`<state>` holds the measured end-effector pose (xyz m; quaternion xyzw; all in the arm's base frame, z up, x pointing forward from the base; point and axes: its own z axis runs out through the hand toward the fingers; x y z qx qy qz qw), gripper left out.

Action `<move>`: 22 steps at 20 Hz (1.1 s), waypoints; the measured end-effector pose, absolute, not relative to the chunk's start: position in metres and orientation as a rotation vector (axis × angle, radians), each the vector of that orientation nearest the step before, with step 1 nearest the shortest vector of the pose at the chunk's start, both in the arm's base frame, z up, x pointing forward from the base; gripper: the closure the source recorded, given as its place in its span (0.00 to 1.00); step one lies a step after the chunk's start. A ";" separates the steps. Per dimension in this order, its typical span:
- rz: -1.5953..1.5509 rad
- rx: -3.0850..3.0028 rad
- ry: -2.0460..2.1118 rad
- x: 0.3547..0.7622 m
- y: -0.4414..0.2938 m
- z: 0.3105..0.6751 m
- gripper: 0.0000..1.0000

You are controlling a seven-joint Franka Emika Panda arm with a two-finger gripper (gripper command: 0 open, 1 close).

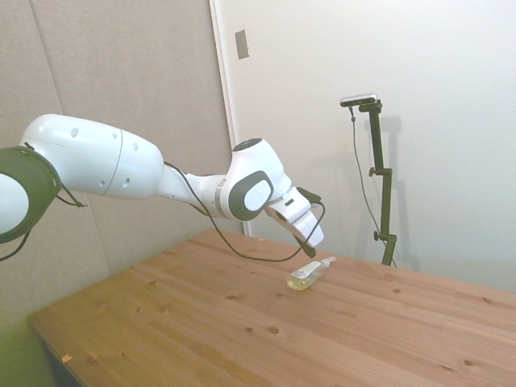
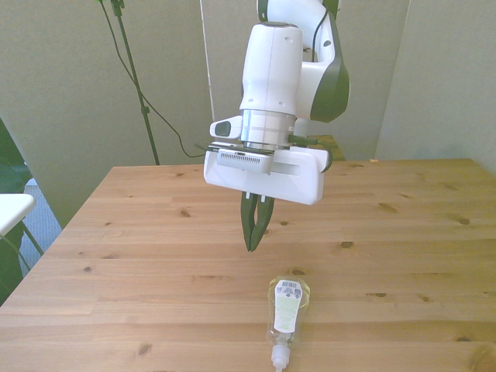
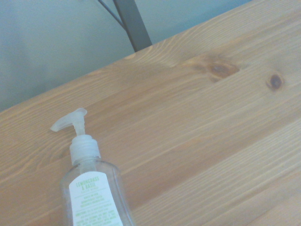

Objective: Knock down the sanitizer

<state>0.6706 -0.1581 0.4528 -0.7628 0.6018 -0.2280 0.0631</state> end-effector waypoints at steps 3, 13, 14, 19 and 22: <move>-0.694 -2.303 1.819 0.674 -0.160 0.452 1.00; -0.664 -2.326 1.790 0.674 -0.142 0.446 0.00; -0.658 -2.330 1.784 0.671 -0.138 0.447 0.00; -0.614 -2.363 1.740 0.646 -0.118 0.451 0.00; -0.583 -2.400 1.696 0.628 -0.104 0.453 0.00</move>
